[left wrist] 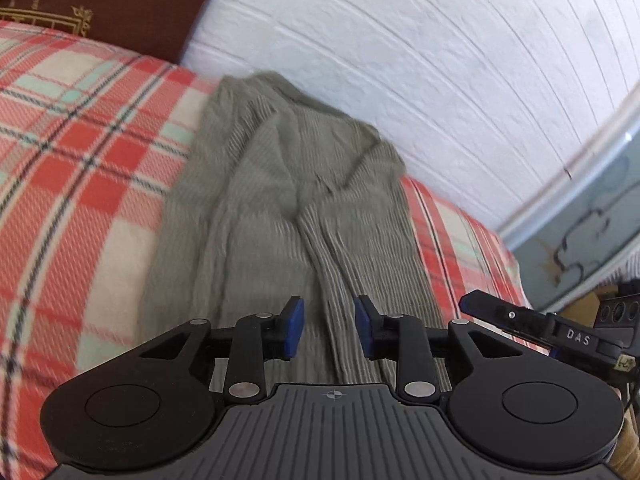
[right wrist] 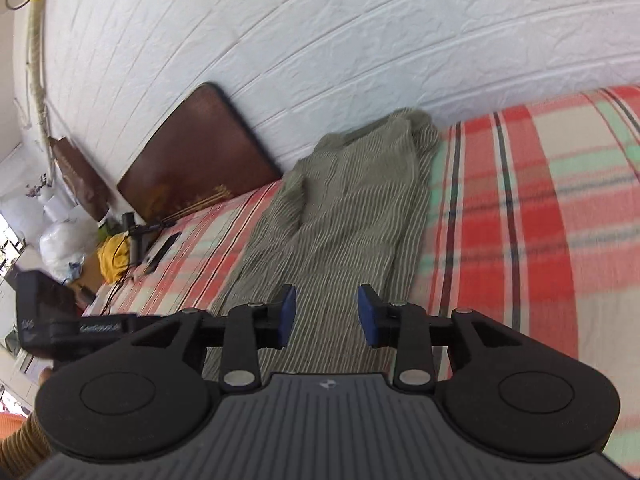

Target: Fold clothes

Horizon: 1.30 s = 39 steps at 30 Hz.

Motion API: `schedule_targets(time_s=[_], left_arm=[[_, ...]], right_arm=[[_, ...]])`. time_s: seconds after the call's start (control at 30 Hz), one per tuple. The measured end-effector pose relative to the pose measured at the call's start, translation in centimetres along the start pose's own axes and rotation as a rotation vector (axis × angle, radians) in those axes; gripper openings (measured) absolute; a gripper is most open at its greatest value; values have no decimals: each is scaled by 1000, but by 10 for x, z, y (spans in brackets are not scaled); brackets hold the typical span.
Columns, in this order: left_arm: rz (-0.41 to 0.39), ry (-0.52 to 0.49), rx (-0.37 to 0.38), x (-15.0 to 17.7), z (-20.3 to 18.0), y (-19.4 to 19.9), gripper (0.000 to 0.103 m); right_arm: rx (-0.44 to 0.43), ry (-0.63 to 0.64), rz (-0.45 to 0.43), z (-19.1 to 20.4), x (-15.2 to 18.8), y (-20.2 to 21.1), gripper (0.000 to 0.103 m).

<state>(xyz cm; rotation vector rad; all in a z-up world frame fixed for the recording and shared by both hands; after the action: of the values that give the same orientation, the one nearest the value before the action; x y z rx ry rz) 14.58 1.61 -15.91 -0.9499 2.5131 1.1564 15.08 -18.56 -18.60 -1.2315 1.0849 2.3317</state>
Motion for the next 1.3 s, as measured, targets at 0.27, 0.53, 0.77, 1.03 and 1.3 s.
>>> schedule_targets(time_s=[0.27, 0.53, 0.77, 1.03, 1.3], left_arm=[[25, 12, 0, 26, 3, -9, 49], [42, 43, 18, 23, 3, -19, 40], [13, 81, 41, 11, 13, -5, 0], [65, 105, 18, 19, 35, -14, 8], [15, 39, 14, 28, 27, 44, 45]], right_arm=[[50, 40, 27, 16, 34, 13, 39], [69, 14, 35, 8, 35, -2, 38], [34, -28, 18, 8, 33, 5, 4], [76, -88, 76, -5, 53, -11, 4], [32, -132, -17, 26, 61, 50, 27]])
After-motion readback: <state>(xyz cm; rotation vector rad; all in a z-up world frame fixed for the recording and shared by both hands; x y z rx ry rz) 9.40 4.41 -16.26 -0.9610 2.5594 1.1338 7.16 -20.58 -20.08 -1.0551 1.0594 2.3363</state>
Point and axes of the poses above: each gripper's, at about its wrist camera, not at the fingertips, and y roughly against the way its jaws point, z to its left, x to its underside, the point moved 9 cm from there along -y, roughly the way its jaws point, and after that the axes turned 15 degrees about y, right-handed, at the moved point
